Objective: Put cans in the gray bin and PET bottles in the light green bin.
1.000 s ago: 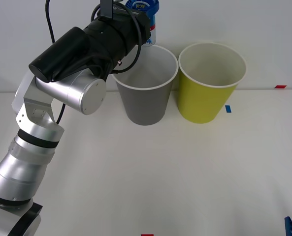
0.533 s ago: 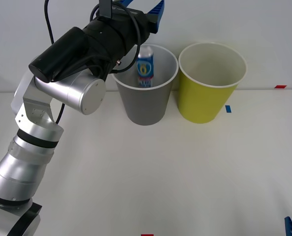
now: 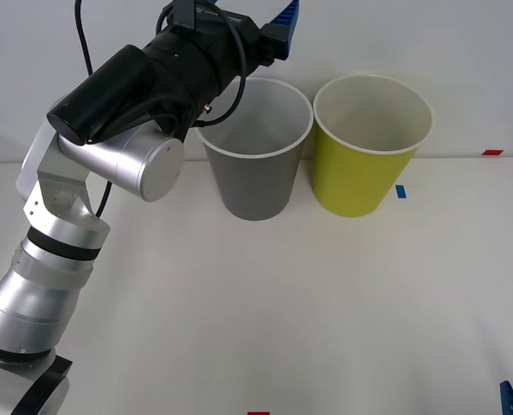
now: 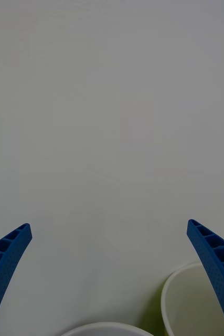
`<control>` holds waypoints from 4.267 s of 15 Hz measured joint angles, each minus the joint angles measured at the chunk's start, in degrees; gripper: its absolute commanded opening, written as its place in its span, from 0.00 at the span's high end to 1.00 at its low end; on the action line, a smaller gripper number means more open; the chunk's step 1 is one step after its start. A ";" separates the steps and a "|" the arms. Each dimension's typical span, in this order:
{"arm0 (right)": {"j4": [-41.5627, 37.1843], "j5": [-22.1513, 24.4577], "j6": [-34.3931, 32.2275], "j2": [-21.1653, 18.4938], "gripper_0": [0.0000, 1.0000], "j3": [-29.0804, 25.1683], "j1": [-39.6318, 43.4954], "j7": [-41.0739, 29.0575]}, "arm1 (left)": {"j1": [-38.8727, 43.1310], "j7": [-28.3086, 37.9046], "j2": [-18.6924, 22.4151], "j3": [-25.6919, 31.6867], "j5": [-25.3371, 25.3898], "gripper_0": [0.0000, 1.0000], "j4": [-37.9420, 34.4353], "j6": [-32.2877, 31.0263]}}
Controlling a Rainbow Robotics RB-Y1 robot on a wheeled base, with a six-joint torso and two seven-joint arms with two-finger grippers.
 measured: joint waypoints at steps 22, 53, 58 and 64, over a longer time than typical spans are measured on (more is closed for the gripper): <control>0.00 0.00 0.00 0.00 0.00 0.00 0.00 0.00 | 52.33 0.58 12.36 7.80 -3.20 0.00 -30.04 -14.15; 0.00 0.00 0.00 0.00 0.00 0.00 0.00 0.00 | 104.78 -4.15 13.15 4.69 -4.17 0.02 -20.19 -62.48; 0.00 0.00 0.00 0.00 0.00 0.00 0.00 0.00 | 106.84 -4.85 13.07 2.51 -4.46 0.02 -15.35 -69.93; 0.00 0.00 0.00 0.00 0.00 0.00 0.00 0.00 | 107.91 -4.91 12.89 2.38 -4.53 0.02 -15.12 -70.37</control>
